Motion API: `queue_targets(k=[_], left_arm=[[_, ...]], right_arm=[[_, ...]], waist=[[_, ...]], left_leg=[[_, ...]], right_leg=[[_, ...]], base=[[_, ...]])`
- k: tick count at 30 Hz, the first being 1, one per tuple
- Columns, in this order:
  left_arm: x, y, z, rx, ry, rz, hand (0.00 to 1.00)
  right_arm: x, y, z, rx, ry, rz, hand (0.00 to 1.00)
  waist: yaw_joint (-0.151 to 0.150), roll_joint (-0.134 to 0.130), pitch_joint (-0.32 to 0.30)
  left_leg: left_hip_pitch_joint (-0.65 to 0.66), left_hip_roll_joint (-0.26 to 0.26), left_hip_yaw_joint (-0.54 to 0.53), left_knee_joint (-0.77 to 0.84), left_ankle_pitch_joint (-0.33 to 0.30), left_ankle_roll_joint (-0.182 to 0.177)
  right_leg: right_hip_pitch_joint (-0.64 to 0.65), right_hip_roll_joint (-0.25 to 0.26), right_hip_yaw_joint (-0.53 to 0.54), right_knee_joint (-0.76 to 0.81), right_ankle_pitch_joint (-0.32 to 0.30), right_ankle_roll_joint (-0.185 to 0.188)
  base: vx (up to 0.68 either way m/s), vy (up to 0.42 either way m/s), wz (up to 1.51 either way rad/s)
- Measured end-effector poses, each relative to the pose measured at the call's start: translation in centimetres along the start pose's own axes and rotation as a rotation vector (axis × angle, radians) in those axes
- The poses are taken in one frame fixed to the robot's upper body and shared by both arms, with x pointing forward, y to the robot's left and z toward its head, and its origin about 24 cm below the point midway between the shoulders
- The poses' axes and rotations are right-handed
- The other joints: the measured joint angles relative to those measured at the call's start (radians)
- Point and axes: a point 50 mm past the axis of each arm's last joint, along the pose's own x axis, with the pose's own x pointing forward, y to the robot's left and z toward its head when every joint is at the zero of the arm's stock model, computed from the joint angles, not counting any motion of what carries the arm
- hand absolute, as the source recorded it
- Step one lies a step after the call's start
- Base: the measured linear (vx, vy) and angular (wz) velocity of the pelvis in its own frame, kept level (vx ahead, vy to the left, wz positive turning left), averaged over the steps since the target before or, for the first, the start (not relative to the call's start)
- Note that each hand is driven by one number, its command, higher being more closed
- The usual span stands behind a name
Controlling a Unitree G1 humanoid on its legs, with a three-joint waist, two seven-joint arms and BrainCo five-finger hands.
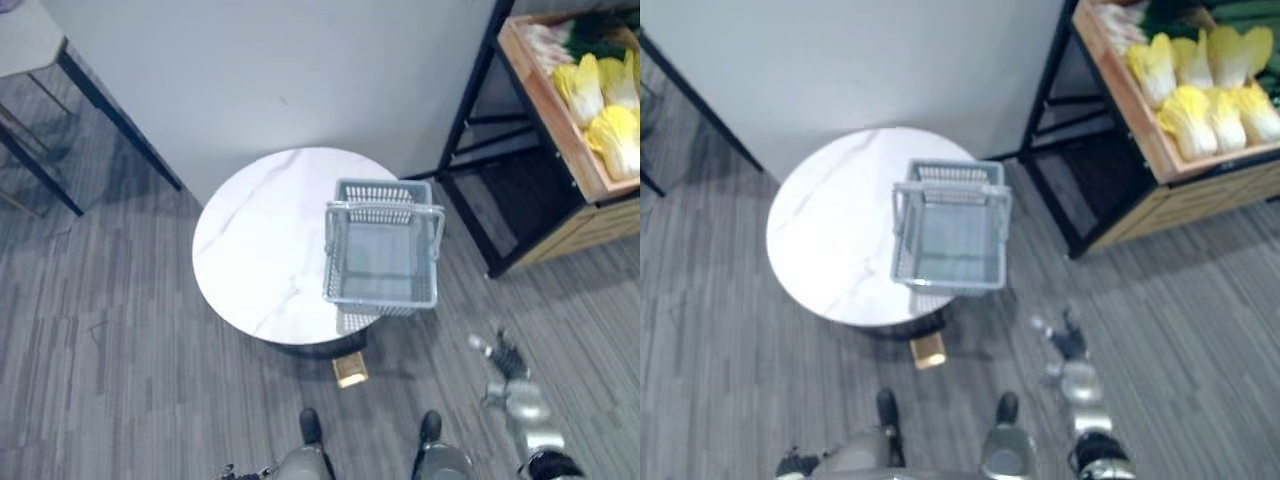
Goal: Pick vegetable in the basket
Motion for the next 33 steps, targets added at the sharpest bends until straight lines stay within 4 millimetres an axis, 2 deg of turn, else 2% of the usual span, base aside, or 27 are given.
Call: queue_targets(k=[1, 2, 3, 5, 7, 8, 12, 14, 15, 17, 19, 21, 27, 33], left_arm=[[0.0, 0.0, 0.2, 0.035, -0.017, -0.008, 0.00], [0.1, 0.0, 0.5, 0.054, -0.032, -0.011, 0.00], [0.1, 0.1, 0.7, 0.077, -0.045, -0.014, 0.00], [0.2, 0.3, 1.0, 0.101, -0.064, -0.015, 0.00], [0.3, 0.4, 1.0, 0.108, -0.066, -0.015, 0.00], [0.3, 0.4, 1.1, 0.123, -0.071, -0.016, 0.00], [0.3, 0.4, 1.2, 0.129, -0.080, -0.017, 0.00], [0.3, 0.3, 1.6, 0.121, -0.093, -0.016, 0.00], [0.3, 0.3, 1.8, 0.118, -0.098, -0.016, 0.00], [0.3, 0.3, 2.0, 0.113, -0.109, -0.017, 0.00], [0.4, 0.2, 2.2, 0.110, -0.112, -0.016, 0.00], [0.4, 0.2, 2.5, 0.102, -0.117, -0.017, 0.00], [0.6, 0.5, 3.3, 0.059, -0.136, 0.000, 0.00], [0.7, 0.4, 3.8, 0.055, -0.149, -0.001, 0.00]], right_arm=[[1.0, -1.1, 2.6, -0.046, -0.104, -0.027, 0.00], [1.3, -1.5, 3.7, -0.062, -0.149, -0.041, 0.00], [1.7, -2.2, 5.8, -0.117, -0.234, -0.066, 0.00], [2.2, -3.0, 9.8, -0.195, -0.385, -0.110, 0.00], [2.4, -3.5, 12.9, -0.237, -0.500, -0.157, 0.00], [2.5, -3.6, 14.5, -0.262, -0.553, -0.182, 0.00], [2.8, -3.2, 17.8, -0.274, -0.652, -0.201, 0.00], [3.9, -2.4, 21.3, -0.399, -0.728, -0.167, 0.00], [4.1, -2.4, 22.5, -0.453, -0.751, -0.163, 0.00], [4.6, -2.7, 26.8, -0.610, -0.828, -0.157, 0.00], [4.6, -2.7, 29.3, -0.640, -0.864, -0.158, 0.00], [4.4, -2.6, 30.8, -0.657, -0.895, -0.151, 0.00], [4.7, -1.7, 32.4, -0.702, -0.888, -0.112, 0.00], [4.5, -1.4, 33.7, -0.700, -0.893, -0.100, 0.00]], waist=[[-0.001, 0.001, 0.001], [-0.002, -0.001, 0.002], [-0.001, -0.006, 0.005], [0.000, -0.018, 0.015], [0.001, -0.022, 0.019], [0.002, -0.021, 0.020], [0.013, -0.019, 0.037], [0.015, -0.018, 0.065], [0.019, -0.018, 0.073], [0.033, -0.011, 0.094], [0.036, -0.008, 0.111], [0.056, -0.009, 0.120], [0.078, -0.012, 0.155], [0.077, -0.012, 0.158]], left_leg=[[-0.001, -0.010, 0.007, -0.017, 0.006, 0.009], [-0.004, -0.014, 0.009, -0.017, 0.007, 0.009], [-0.010, -0.015, 0.011, -0.017, 0.007, 0.009], [-0.021, -0.012, 0.019, -0.017, 0.008, 0.011], [-0.027, -0.010, 0.022, -0.017, 0.009, 0.012], [-0.029, -0.010, 0.022, -0.017, 0.009, 0.012], [-0.031, -0.010, 0.001, -0.017, 0.009, 0.013], [-0.035, -0.006, -0.005, -0.018, 0.011, 0.014], [-0.037, -0.005, -0.006, -0.018, 0.012, 0.015], [-0.051, 0.002, -0.020, -0.022, 0.020, 0.013], [-0.066, 0.007, -0.039, -0.023, 0.027, 0.011], [-0.084, 0.011, -0.044, -0.022, 0.034, 0.010], [-0.115, 0.017, -0.059, -0.021, 0.048, 0.009], [-0.133, 0.029, -0.075, -0.023, 0.056, 0.003]], right_leg=[[-0.011, -0.004, 0.010, -0.009, 0.010, 0.003], [-0.014, -0.004, 0.013, -0.013, 0.014, 0.004], [-0.017, -0.003, 0.015, -0.023, 0.022, 0.003], [-0.035, 0.002, 0.025, -0.026, 0.029, -0.003], [-0.044, 0.007, 0.031, -0.026, 0.031, -0.003], [-0.046, 0.008, 0.031, -0.028, 0.032, -0.005], [-0.044, 0.011, 0.029, -0.034, 0.038, -0.009], [-0.042, 0.015, 0.029, -0.044, 0.049, -0.013], [-0.043, 0.016, 0.029, -0.044, 0.050, -0.013], [-0.049, 0.022, 0.021, -0.045, 0.053, -0.016], [-0.051, 0.027, 0.005, -0.045, 0.053, -0.017], [-0.066, 0.032, 0.003, -0.048, 0.059, -0.024], [-0.081, 0.039, -0.007, -0.057, 0.067, -0.034], [-0.088, 0.050, -0.020, -0.060, 0.068, -0.036]], base=[[-0.03, 0.087, -0.22], [0.00, 0.083, -0.12], [0.01, 0.034, -0.07], [0.03, 0.022, -0.12], [0.04, -0.001, -0.09], [0.04, -0.005, -0.02], [0.06, -0.008, -0.01], [0.00, 0.000, 0.00], [0.00, 0.000, 0.00], [-0.03, -0.013, 0.13], [-0.02, -0.025, 0.23], [-0.01, -0.020, 0.11], [0.00, -0.008, 0.07], [0.01, -0.017, 0.05]])
